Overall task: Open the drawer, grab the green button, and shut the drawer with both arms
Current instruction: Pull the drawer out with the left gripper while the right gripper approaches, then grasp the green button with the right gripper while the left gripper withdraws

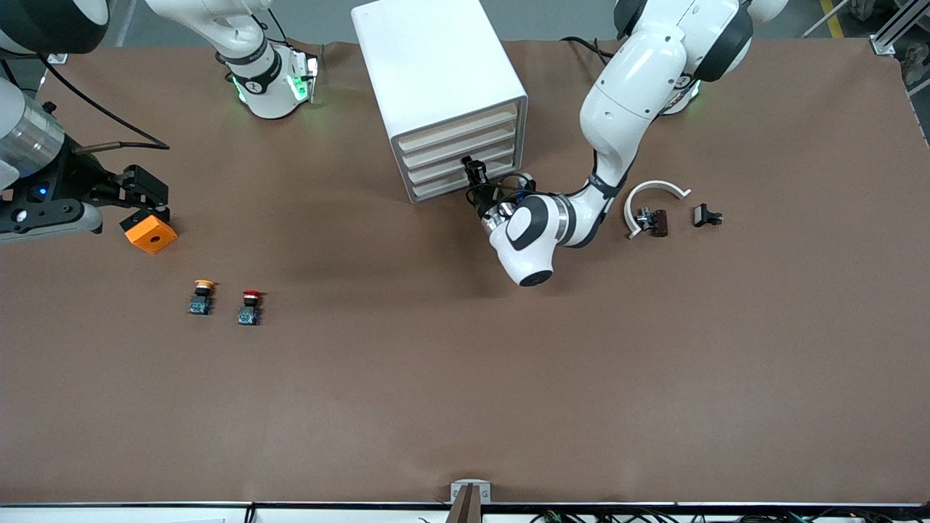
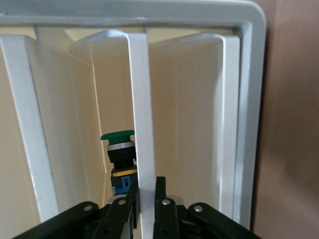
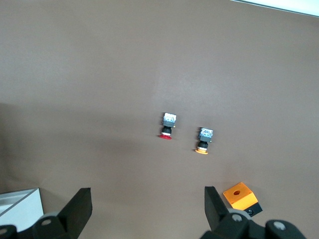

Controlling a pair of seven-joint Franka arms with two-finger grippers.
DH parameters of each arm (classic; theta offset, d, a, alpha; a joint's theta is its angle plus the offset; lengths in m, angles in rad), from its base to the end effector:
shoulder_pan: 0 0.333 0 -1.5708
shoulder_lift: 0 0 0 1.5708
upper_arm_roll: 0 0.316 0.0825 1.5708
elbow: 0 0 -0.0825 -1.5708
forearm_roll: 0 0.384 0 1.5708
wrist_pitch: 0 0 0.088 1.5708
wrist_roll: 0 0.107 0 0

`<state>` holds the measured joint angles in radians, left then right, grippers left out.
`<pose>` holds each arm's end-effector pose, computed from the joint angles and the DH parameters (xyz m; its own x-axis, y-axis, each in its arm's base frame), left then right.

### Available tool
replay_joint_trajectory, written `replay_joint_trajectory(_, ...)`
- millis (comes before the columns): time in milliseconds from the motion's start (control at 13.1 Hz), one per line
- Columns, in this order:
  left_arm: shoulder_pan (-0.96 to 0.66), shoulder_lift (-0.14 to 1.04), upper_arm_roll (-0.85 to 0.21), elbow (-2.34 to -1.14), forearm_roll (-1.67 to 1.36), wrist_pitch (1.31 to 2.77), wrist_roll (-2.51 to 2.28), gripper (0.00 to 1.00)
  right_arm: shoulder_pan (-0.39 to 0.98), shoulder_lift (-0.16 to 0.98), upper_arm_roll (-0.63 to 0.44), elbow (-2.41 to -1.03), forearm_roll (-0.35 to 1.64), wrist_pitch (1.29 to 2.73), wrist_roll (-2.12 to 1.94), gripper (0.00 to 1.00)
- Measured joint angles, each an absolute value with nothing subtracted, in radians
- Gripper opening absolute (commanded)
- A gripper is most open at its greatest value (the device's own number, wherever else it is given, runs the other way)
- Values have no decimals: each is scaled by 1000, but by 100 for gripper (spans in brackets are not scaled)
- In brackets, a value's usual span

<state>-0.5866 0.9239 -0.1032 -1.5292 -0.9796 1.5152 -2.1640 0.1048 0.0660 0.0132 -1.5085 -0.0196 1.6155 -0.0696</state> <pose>0.4224 -0.4592 0.1206 -0.4014 0.9151 -0.0378 0.2371 0.0640 -0.9694 0.5760 0.0660 0.6207 0.9815 0.1872 0.0396 0.1865 -0.9822 0.0215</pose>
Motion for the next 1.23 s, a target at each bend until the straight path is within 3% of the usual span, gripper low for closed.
replay_joint_trajectory(230,-519,924,-94,-1509,-980,1516,-2164,0,154,66,16,-1508,-15,1615,61,100)
replay_joint_trajectory(536,-416,924,-89,-1474,-980,1550,-2158,0,375,67,24,-1489,-17,1615,503,100)
replay_joint_trajectory(690,-393,924,-88,-1461,-980,1580,-2158,9,487,74,26,-1483,-17,1615,718,100)
replay_joint_trajectory(766,-387,924,-83,-1455,-980,1587,-2157,26,527,89,26,-1483,-17,1616,829,100)
replay_joint_trajectory(843,-384,924,-75,-1449,-980,1589,-2153,58,556,111,26,-1483,-17,1628,928,100)
replay_joint_trajectory(919,-380,924,-70,-1443,-980,1593,-2147,100,579,137,26,-1483,-16,1659,1009,100)
replay_joint_trajectory(1226,-361,923,-61,-1396,-980,1596,-2145,100,649,226,25,-1483,-14,1710,1179,100)
